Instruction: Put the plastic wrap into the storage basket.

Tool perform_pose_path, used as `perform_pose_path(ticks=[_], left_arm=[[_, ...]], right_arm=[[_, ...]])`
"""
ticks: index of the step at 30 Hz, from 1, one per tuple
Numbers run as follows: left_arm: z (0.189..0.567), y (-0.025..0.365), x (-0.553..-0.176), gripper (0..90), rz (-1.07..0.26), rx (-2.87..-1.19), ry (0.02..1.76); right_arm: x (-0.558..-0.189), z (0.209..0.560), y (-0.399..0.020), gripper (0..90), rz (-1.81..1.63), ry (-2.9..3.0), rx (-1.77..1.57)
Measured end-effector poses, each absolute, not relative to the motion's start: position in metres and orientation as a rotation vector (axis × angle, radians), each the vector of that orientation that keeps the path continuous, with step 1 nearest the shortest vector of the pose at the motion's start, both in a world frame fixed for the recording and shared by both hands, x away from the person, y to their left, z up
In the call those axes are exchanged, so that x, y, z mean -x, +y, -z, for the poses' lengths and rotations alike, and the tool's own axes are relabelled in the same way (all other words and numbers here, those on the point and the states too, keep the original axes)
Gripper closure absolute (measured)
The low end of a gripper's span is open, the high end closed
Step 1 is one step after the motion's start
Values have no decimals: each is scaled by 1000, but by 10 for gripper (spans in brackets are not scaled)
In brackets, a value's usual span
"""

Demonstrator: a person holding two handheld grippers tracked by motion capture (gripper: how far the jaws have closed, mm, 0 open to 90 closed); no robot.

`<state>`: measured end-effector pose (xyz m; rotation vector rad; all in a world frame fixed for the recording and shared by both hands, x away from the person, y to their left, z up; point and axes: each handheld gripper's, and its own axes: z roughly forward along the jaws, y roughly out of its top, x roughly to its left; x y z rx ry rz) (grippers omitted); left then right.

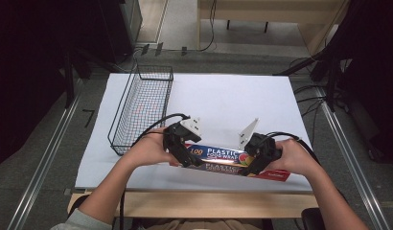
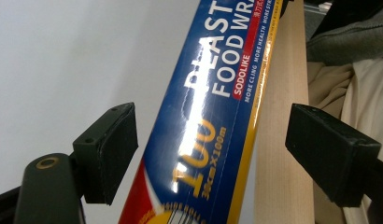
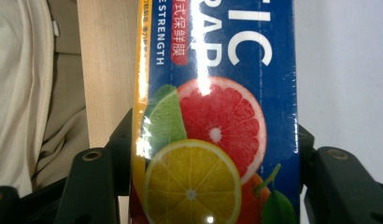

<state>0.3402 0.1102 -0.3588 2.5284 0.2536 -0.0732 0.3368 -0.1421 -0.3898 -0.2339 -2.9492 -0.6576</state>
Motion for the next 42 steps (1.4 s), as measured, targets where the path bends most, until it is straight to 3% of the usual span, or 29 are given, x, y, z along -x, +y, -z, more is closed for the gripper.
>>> perform_pose_path(ticks=[13,23,27,42], left_arm=[[369,89,-334,187,66,-2594,187],[374,83,-328,262,25,-2627,137],[374,84,-328,348,60,-2632,137],[382,87,-323,388,94,-2653,153]], right_arm=[[-335,377,-127,417,651,-2990,158],[-331,375,-115,417,638,-3024,103],[-328,376,-111,416,644,-3028,84],[-325,384,-106,411,651,-3017,43]])
